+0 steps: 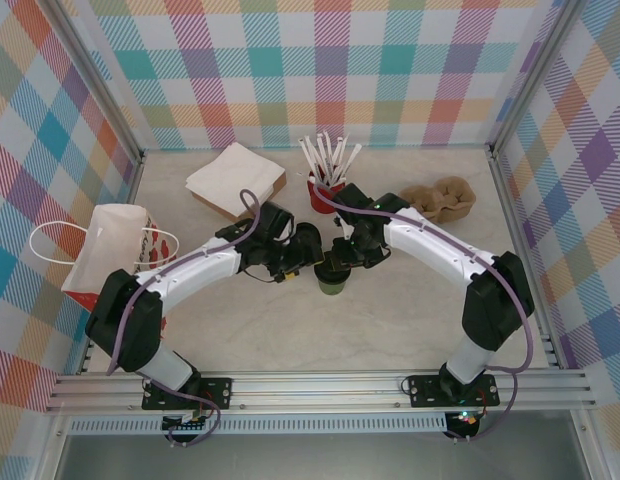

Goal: Pack the takeout coffee

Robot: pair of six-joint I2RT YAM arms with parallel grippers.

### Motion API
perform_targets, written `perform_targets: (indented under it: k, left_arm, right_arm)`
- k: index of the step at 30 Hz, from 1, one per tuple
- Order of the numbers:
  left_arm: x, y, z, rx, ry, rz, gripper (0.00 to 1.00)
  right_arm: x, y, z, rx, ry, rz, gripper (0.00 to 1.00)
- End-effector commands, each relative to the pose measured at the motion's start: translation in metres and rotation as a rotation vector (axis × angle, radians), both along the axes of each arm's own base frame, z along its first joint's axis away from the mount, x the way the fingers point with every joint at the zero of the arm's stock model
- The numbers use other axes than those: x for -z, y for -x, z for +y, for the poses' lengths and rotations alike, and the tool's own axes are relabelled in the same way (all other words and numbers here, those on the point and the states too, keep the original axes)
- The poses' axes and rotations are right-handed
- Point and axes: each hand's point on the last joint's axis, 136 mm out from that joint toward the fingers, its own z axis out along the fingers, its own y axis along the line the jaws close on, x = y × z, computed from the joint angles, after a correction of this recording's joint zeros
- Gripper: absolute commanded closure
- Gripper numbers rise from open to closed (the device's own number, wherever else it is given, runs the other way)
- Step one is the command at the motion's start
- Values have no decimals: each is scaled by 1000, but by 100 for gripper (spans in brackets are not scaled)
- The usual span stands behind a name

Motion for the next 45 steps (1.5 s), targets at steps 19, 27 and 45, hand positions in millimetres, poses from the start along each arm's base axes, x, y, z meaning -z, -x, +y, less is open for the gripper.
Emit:
perform_targets:
  k: [19,27,45]
  left_arm:
    - [35,15,8,31,-83,66,32]
    - [-11,3,-5,40,2,-16,28]
    - [-68,22,63,-60,-137,-251,12]
  right_arm:
    - [19,12,-15,-18,87,62,60]
    - [-25,-2,-4,-32,-3,-65,28]
    - [-44,18,-2,-59,-149,-109,0]
